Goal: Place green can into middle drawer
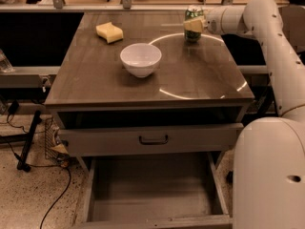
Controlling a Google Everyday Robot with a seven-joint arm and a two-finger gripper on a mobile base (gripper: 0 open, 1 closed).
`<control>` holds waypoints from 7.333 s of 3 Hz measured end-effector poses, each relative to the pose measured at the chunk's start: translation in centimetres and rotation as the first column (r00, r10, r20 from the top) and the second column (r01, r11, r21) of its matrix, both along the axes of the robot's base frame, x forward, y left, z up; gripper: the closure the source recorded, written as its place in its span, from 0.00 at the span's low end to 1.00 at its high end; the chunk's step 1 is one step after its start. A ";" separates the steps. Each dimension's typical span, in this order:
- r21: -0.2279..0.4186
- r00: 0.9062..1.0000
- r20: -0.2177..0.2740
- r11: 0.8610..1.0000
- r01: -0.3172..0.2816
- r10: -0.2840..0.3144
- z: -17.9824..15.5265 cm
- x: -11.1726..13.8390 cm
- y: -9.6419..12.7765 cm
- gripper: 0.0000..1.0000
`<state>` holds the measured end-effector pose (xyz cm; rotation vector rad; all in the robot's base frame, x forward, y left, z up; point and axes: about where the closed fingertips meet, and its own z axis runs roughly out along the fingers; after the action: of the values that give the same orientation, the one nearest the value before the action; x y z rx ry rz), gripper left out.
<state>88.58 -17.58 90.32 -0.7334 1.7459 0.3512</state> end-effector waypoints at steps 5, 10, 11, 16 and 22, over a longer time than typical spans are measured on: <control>-0.029 0.942 -0.023 0.941 -0.336 0.335 4.2 -13.6 5.9 1.00; 0.023 0.885 -0.114 0.892 -0.452 0.451 0.7 -34.9 3.0 1.00; -0.006 0.873 -0.105 0.878 -0.479 0.476 -0.4 -41.0 3.9 1.00; -0.145 0.799 -0.067 0.787 -0.600 0.597 -20.3 -42.2 7.7 1.00; -0.020 0.770 -0.086 0.771 -0.636 0.633 -45.9 -40.5 10.3 0.74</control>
Offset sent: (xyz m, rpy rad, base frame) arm -0.1503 0.0855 0.0550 0.0357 0.0169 0.3359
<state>48.06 -7.23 44.47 -1.3668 1.5299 0.8087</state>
